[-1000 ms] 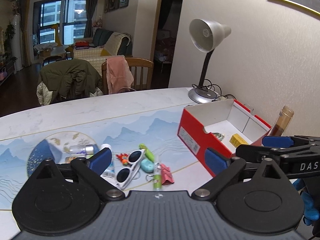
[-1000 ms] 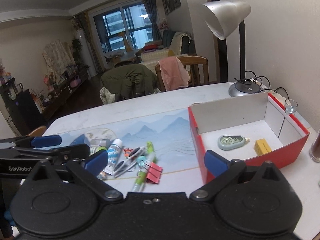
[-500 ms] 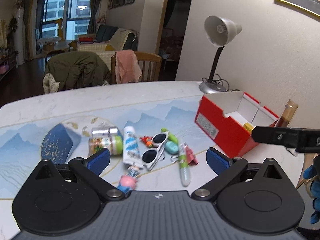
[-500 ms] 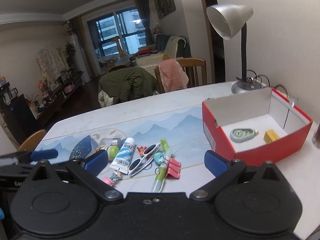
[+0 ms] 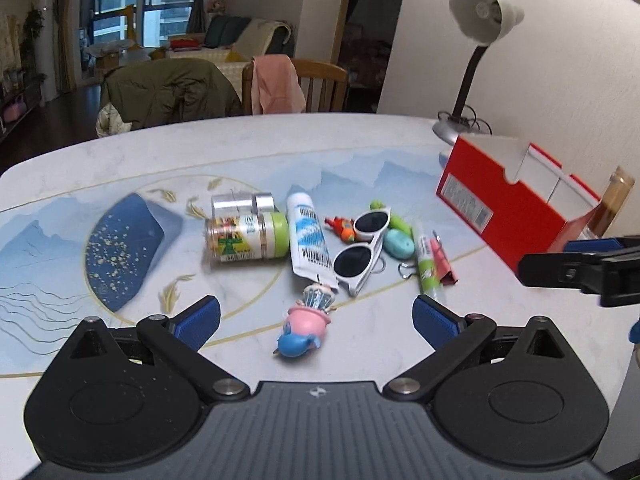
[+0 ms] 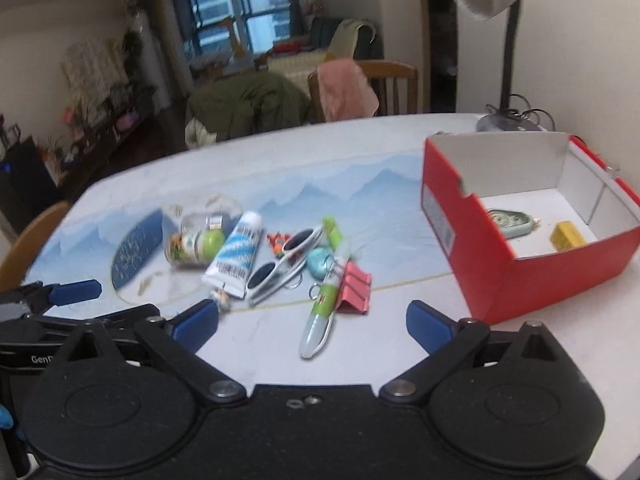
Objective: Organize rigid objects
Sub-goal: 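Grasp the pink figurine with the left gripper while the right gripper grasps the glue stick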
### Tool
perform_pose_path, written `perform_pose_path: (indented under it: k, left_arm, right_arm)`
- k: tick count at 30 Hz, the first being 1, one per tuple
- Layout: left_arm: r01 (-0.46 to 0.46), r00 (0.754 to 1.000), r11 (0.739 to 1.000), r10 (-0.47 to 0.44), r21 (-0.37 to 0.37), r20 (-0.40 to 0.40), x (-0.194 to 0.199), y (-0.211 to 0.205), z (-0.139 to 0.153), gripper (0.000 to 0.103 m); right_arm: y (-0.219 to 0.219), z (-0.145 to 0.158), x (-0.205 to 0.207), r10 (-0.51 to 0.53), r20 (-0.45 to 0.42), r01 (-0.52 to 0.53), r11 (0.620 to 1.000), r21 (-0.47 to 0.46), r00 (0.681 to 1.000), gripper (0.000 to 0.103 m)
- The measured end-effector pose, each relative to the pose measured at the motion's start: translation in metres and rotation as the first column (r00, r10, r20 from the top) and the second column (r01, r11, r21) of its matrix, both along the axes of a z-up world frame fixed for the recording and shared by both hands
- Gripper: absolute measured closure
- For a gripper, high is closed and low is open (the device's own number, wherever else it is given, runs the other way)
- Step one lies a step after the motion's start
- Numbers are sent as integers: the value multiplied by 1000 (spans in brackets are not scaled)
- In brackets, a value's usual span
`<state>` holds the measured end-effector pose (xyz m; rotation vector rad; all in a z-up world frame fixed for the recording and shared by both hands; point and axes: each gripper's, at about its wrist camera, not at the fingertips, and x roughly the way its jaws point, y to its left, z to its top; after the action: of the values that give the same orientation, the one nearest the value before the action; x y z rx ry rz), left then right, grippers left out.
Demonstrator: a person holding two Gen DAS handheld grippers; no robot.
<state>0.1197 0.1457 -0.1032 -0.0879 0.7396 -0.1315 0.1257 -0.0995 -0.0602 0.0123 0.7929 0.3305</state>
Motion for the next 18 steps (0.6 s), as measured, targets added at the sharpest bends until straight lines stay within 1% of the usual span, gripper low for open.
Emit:
perform_pose_path:
  k: [2,3,9,15,18]
  left_arm:
    - [2,1000,1000,-2,24,-13,5,-1,-9,0]
    - [7,1000,1000,-6,26,-20,8,0,-14,0]
    - [12,999,1000,-11,17,-53,24,3,-35,0]
    - [20,997,999,-18,34,-80,40,3,-52,0]
    - [21,995,999,-18,32,-96,46,4,-59,1]
  right_arm:
    - [6,-9,8,5,-23,-5,1000,-10,1000,6]
    - [7,-13,12,3,-35,-4,1000,-10,999,8]
    - [18,-39,37,-15,-90,12,1000,-28,996,17]
    - [32,-61,56,-9,-139,2,999,-50,990,28]
    - [37,-71,63,-9,-160,-1,998,-61,987,31]
